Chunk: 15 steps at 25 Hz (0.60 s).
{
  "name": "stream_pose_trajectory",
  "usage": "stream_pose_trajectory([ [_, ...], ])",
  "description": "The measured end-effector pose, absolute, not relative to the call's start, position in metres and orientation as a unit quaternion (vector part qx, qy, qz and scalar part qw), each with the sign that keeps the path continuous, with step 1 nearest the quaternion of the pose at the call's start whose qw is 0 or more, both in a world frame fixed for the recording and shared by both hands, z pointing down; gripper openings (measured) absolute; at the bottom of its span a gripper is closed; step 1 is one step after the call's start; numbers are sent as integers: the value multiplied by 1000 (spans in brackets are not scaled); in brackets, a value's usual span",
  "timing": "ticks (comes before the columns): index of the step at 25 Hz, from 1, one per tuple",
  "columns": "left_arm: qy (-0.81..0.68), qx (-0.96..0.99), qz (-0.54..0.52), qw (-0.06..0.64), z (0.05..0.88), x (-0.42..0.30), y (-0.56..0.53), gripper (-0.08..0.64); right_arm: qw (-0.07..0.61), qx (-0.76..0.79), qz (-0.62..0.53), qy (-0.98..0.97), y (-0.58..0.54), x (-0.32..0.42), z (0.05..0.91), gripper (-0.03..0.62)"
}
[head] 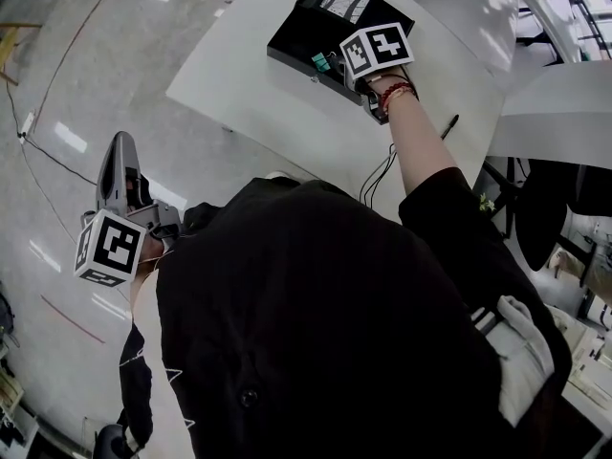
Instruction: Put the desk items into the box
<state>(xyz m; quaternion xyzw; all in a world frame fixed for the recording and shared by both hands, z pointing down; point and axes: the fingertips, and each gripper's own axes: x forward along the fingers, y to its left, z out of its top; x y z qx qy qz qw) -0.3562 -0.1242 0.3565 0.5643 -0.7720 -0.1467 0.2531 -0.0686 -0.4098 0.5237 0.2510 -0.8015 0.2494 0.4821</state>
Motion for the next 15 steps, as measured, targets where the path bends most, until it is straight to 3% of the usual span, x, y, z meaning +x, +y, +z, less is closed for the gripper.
stream_pose_trajectory([
  [4, -759, 580, -146, 256, 358, -351, -137, 11, 462, 278, 250, -804, -410, -63, 513, 61],
  [8, -739, 606, -143, 256, 356, -342, -155, 11, 437, 330, 245, -800, -412, -51, 499, 6],
  [15, -700, 650, -137, 263, 356, -318, -184, 11, 362, 382, 273, -805, -399, -34, 472, 6],
])
